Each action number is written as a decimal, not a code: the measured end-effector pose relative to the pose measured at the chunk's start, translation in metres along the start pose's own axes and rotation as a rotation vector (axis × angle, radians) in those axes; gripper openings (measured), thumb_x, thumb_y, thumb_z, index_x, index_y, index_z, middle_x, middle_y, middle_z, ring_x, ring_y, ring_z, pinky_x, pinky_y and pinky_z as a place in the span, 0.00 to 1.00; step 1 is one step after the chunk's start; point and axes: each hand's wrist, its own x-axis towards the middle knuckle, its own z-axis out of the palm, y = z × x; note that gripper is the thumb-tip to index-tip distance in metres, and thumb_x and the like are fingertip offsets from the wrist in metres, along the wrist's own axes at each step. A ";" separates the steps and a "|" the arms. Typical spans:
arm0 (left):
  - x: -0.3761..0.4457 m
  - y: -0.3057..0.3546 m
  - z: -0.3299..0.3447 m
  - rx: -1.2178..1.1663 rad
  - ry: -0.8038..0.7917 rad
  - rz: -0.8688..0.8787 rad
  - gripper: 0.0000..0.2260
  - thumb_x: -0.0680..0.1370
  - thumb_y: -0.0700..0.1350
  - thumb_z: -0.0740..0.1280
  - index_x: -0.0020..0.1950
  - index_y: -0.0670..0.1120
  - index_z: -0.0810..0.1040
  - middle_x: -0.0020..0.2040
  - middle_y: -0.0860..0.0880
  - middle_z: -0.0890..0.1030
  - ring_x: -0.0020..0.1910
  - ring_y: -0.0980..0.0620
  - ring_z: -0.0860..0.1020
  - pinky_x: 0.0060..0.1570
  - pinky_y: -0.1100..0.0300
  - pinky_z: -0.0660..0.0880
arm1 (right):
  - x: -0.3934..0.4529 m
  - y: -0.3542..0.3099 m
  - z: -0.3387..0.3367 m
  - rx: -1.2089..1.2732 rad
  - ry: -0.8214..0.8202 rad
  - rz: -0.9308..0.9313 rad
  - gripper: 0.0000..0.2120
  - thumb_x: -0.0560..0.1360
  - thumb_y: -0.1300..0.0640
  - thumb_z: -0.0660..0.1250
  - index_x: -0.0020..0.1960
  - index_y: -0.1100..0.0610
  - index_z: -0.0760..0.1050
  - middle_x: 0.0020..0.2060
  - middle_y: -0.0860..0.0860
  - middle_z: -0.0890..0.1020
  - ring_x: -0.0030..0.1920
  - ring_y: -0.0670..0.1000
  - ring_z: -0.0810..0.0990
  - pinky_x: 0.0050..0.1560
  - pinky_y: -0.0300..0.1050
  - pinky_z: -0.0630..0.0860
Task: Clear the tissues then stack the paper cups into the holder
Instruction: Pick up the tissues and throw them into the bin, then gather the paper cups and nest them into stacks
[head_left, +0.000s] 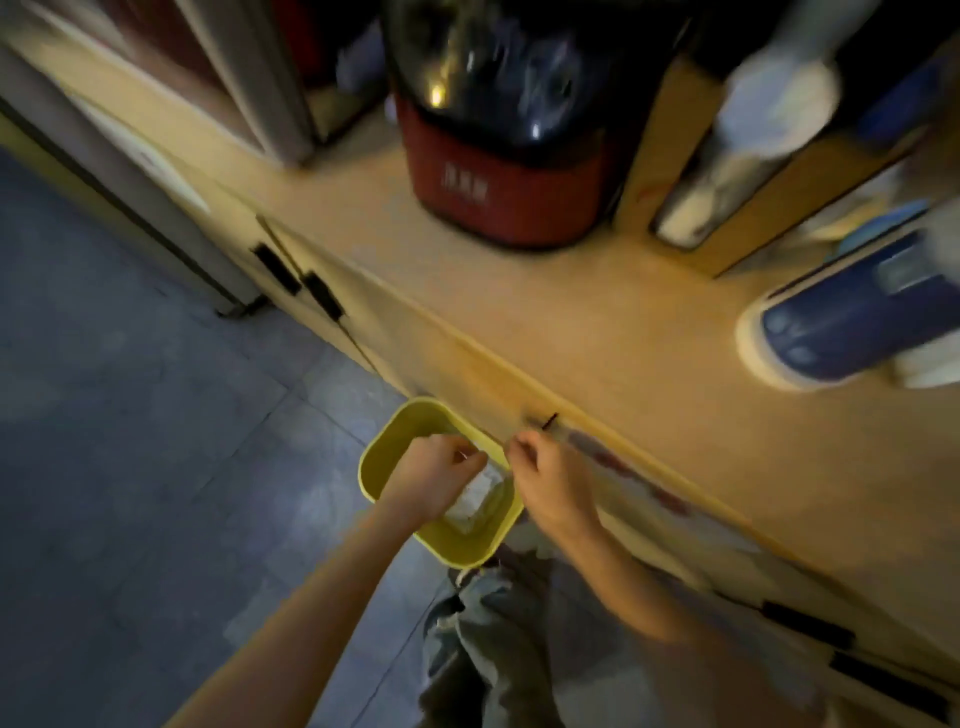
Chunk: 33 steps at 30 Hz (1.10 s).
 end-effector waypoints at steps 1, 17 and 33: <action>-0.007 0.020 -0.015 0.011 0.012 0.047 0.11 0.76 0.47 0.62 0.44 0.41 0.80 0.43 0.39 0.83 0.45 0.42 0.79 0.42 0.55 0.71 | -0.007 -0.013 -0.015 0.059 0.057 0.004 0.10 0.76 0.55 0.61 0.45 0.62 0.77 0.36 0.64 0.82 0.38 0.62 0.80 0.37 0.51 0.70; -0.084 0.327 -0.022 -0.029 -0.027 0.735 0.04 0.74 0.43 0.65 0.41 0.46 0.79 0.37 0.48 0.82 0.35 0.55 0.76 0.37 0.65 0.68 | -0.067 -0.007 -0.295 0.347 0.717 0.195 0.04 0.75 0.56 0.61 0.45 0.54 0.74 0.37 0.57 0.82 0.40 0.60 0.80 0.43 0.54 0.75; -0.008 0.386 0.089 0.884 -0.044 0.655 0.35 0.74 0.33 0.61 0.75 0.45 0.44 0.77 0.40 0.42 0.76 0.41 0.41 0.74 0.49 0.52 | -0.030 0.132 -0.367 -0.030 0.459 0.352 0.49 0.60 0.55 0.75 0.73 0.59 0.52 0.74 0.57 0.58 0.74 0.58 0.54 0.74 0.50 0.54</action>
